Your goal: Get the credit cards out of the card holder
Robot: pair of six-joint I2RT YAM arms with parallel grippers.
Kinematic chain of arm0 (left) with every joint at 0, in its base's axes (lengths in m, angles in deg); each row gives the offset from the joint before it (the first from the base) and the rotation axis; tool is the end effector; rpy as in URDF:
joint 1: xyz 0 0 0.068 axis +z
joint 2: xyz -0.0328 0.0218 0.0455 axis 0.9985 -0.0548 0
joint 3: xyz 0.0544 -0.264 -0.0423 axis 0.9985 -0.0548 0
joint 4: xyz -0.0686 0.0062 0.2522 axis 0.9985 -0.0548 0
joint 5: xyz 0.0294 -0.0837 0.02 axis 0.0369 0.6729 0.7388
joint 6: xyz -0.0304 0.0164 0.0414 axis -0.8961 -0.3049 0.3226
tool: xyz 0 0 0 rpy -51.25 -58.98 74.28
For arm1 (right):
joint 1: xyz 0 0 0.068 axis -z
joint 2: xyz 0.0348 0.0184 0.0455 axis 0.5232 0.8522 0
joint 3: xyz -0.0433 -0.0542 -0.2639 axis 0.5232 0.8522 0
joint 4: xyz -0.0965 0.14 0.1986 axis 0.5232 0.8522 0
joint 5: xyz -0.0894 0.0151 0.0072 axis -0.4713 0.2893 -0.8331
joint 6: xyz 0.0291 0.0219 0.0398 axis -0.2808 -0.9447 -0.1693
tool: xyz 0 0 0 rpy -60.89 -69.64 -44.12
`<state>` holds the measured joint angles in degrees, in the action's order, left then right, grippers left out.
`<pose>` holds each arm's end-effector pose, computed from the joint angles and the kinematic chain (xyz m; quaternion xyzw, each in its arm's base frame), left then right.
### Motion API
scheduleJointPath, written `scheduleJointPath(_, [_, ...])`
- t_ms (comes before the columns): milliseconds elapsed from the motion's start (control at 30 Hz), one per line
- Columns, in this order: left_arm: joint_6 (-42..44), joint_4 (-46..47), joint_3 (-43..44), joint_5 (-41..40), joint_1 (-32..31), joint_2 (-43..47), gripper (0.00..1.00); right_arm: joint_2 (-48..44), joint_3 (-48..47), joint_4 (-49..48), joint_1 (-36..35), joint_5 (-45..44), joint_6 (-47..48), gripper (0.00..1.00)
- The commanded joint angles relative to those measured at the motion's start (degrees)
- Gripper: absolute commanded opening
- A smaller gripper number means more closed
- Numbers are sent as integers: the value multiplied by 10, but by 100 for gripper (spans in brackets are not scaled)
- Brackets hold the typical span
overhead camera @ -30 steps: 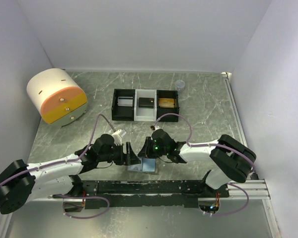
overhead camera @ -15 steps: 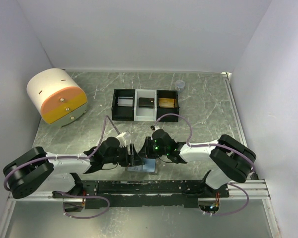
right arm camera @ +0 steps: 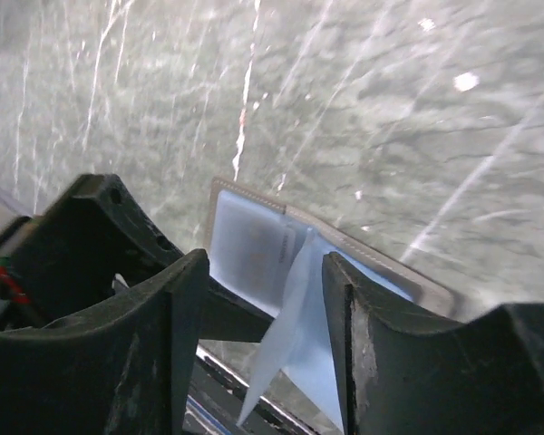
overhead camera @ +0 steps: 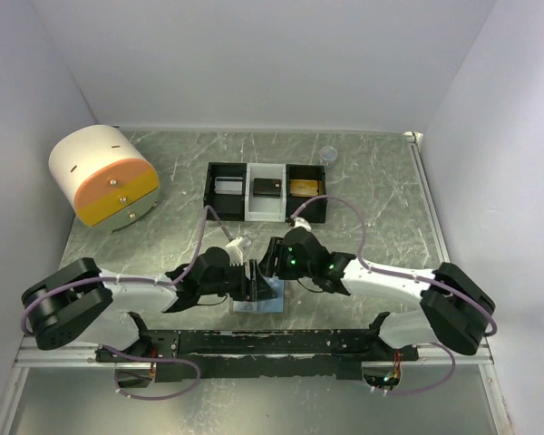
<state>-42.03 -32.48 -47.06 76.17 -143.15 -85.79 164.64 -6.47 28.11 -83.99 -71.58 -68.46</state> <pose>0.1245 -0.2029 0.1466 0.0716 0.8483 -0.4866 0.1962 0.1586 0.2069 0.1734 0.0112 0.9057 0.3425 0.2495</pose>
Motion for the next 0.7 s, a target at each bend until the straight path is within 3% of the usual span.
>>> scheduleJointPath(0, [10,57,29,12,-17,-50,74,-50,-23,133,15,-111,15,55])
scheduleJointPath(233, [25,24,69,-11,-47,-70,75,-90,-6,127,21,-100,12,55])
scheduleJointPath(433, [62,-184,98,-120,-48,51,80,-82,4,58,20,-35,29,50])
scheduleJointPath(667, [11,-465,94,-312,-48,241,82,-31,-13,3,-12,22,42,43])
